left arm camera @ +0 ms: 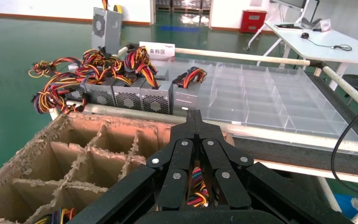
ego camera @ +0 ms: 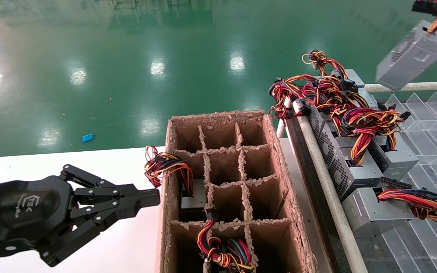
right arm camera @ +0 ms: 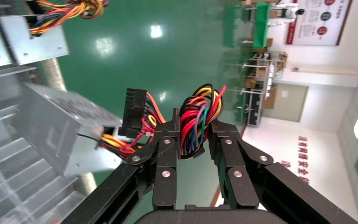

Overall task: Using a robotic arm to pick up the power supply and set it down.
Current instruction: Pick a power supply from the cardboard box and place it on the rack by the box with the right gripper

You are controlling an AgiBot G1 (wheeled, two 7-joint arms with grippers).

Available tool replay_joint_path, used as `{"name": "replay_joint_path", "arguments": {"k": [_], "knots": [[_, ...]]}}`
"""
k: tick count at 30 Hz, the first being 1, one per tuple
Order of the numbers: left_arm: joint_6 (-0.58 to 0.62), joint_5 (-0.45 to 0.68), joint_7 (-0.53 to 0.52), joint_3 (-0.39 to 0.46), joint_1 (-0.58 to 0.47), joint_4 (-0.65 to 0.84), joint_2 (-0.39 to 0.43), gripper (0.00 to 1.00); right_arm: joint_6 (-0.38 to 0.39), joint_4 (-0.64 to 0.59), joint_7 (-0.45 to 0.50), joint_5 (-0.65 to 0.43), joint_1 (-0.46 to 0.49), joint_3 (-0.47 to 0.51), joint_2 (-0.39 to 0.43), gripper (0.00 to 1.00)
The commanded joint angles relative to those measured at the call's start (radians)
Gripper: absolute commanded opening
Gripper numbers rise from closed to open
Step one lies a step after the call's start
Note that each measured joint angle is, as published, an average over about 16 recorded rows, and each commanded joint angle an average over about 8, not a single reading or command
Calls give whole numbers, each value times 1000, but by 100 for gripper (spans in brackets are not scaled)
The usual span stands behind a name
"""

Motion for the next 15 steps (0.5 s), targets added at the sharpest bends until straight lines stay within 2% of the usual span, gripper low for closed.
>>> {"name": "replay_joint_path", "arguments": {"k": [1, 15], "knots": [[0, 0, 0, 0, 0, 0, 0, 0, 0, 0, -1, 0, -9, 0, 7, 0], [0, 0, 0, 0, 0, 0, 0, 0, 39, 21, -7, 51, -147, 36, 9, 0]]}}
